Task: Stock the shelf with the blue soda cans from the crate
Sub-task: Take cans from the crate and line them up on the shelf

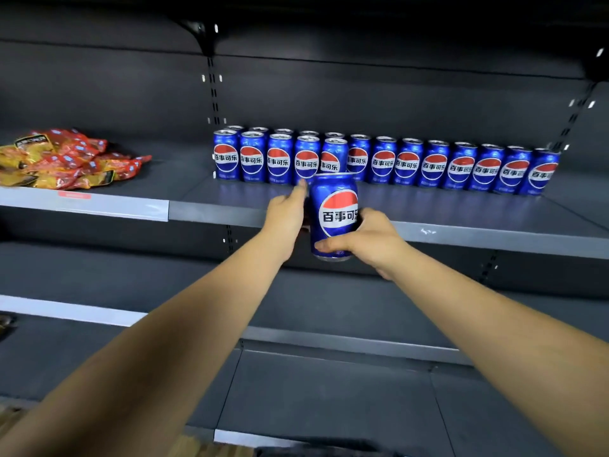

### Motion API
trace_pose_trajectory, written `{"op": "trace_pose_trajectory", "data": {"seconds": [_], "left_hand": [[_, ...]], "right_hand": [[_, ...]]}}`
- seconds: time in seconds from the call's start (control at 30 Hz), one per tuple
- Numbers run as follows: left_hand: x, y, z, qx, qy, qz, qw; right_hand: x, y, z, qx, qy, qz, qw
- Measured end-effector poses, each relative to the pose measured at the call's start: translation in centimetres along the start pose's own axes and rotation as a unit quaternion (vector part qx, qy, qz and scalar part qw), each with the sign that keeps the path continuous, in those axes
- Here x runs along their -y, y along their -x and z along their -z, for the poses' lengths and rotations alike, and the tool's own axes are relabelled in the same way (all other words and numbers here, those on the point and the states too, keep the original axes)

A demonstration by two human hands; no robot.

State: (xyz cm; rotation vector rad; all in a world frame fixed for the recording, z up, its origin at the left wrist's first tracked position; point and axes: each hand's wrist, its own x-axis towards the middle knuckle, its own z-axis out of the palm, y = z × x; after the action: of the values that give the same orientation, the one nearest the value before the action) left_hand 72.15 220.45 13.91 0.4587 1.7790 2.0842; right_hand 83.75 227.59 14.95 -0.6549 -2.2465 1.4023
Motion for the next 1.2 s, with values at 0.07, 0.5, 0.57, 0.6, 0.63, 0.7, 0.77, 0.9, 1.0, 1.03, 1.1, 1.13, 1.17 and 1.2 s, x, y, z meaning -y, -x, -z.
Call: {"op": "trace_pose_trajectory", "data": {"seconds": [0.07,0.5,0.57,0.6,0.63,0.7,0.77,0.9,1.0,1.03,1.1,1.13,1.17,1.2], "left_hand": [[0.3,-1.9,0.5,0.005,-0.067,-0.065,0.996],[0.6,-13.8,3.7,0.084,-0.161,-0.144,0.973],[1.0,-15.4,4.2,0.092,-0.167,-0.143,0.971],[1.2,-16.2,4.4,0.094,-0.170,-0.134,0.972],[1.4,-17.1,4.5,0.096,-0.171,-0.124,0.973],[1.7,-18.8,4.5,0.095,-0.187,-0.096,0.973],[1.9,-20.5,4.4,0.086,-0.208,-0.069,0.972],[2.8,-23.2,4.1,0.071,-0.247,-0.064,0.964],[3.8,-24.4,4.1,0.046,-0.297,-0.069,0.951],[3.9,-24.8,4.0,0.032,-0.299,-0.064,0.952],[3.9,-25.3,3.7,0.008,-0.295,-0.048,0.954],[3.8,-25.4,3.6,-0.002,-0.312,-0.045,0.949],[3.7,-25.4,3.5,-0.009,-0.336,-0.048,0.940],[3.6,-25.4,3.3,-0.012,-0.357,-0.053,0.933]], "right_hand": [[-0.1,-2.1,-0.5,-0.031,0.026,0.002,0.999],[-3.1,-14.2,-0.9,-0.227,0.028,-0.070,0.971],[-3.5,-15.5,-0.8,-0.234,0.031,-0.081,0.968],[-3.7,-15.9,-0.8,-0.236,0.036,-0.085,0.967],[-3.8,-16.4,-0.8,-0.237,0.042,-0.085,0.967],[-4.1,-17.3,-0.7,-0.239,0.044,-0.079,0.967],[-4.4,-18.2,-0.5,-0.242,0.041,-0.073,0.967],[-5.3,-20.1,0.1,-0.250,0.055,-0.075,0.964],[-6.1,-21.5,0.4,-0.257,0.074,-0.078,0.960],[-6.3,-22.1,0.5,-0.258,0.080,-0.081,0.959],[-6.9,-23.1,0.8,-0.265,0.091,-0.085,0.956],[-7.1,-23.6,1.0,-0.271,0.102,-0.085,0.953],[-7.3,-24.0,1.0,-0.277,0.119,-0.087,0.949],[-7.4,-24.4,1.0,-0.285,0.135,-0.090,0.945]]}}
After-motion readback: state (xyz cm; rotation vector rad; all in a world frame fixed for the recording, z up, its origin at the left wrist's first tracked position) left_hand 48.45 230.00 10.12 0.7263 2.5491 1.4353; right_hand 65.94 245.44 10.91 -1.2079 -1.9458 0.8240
